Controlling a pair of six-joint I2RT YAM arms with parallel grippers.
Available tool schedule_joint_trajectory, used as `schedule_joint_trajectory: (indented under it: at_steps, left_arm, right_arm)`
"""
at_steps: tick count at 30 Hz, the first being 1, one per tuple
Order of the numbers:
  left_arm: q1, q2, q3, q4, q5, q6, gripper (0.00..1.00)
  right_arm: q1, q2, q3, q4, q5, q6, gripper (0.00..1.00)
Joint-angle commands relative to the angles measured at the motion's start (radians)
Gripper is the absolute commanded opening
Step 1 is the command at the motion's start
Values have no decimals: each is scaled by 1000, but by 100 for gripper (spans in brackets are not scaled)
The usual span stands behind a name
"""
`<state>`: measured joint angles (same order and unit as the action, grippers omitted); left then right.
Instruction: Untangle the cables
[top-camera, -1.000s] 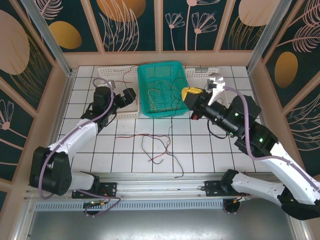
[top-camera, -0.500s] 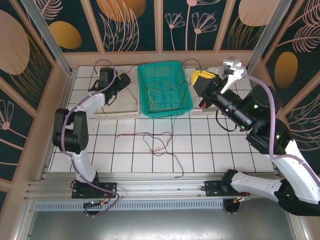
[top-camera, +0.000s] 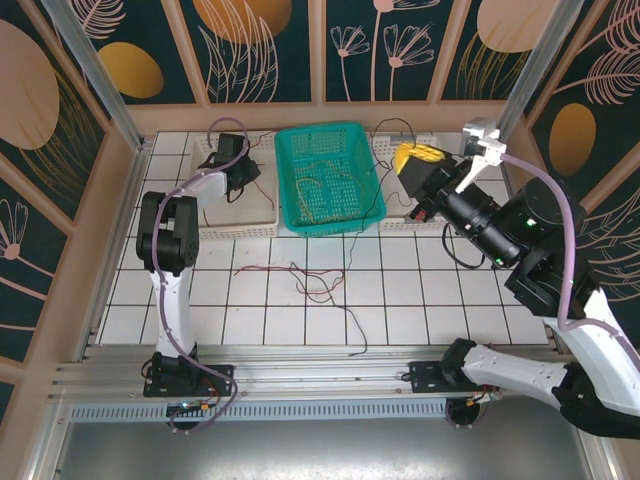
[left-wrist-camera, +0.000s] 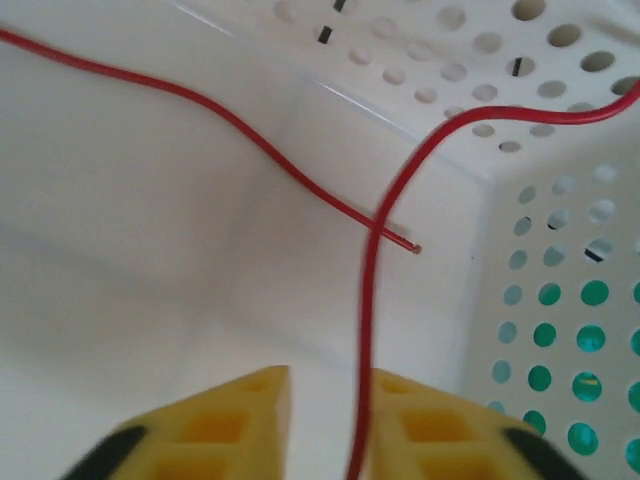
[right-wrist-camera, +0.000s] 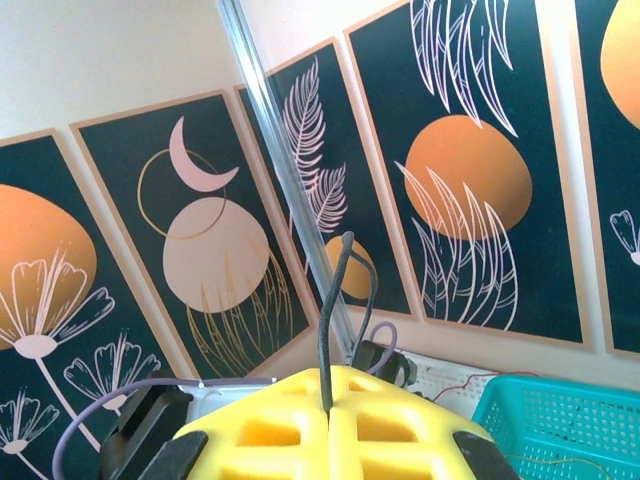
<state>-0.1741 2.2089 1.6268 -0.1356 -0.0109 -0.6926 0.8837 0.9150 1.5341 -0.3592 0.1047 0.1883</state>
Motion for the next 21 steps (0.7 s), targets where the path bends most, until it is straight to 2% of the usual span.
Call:
schedule_joint_trajectory:
  at_steps: [1, 2, 8, 15, 21]
  left_arm:
    - [2, -29, 12, 17, -11, -13, 5]
    - [2, -44, 0, 27, -15, -13, 0]
    - [1, -205, -133, 99, -23, -16, 0]
    - [2, -439, -408, 222, -52, -32, 0]
    - [2, -547, -551, 239, -103, -47, 0]
  right_arm:
    - [5, -25, -19, 8, -7, -13, 0]
    - [4, -28, -27, 12, -7, -11, 0]
    - [4, -42, -58, 28, -17, -6, 0]
    - [4, -48, -90, 52, -28, 2, 0]
    - [4, -40, -100, 63, -46, 14, 0]
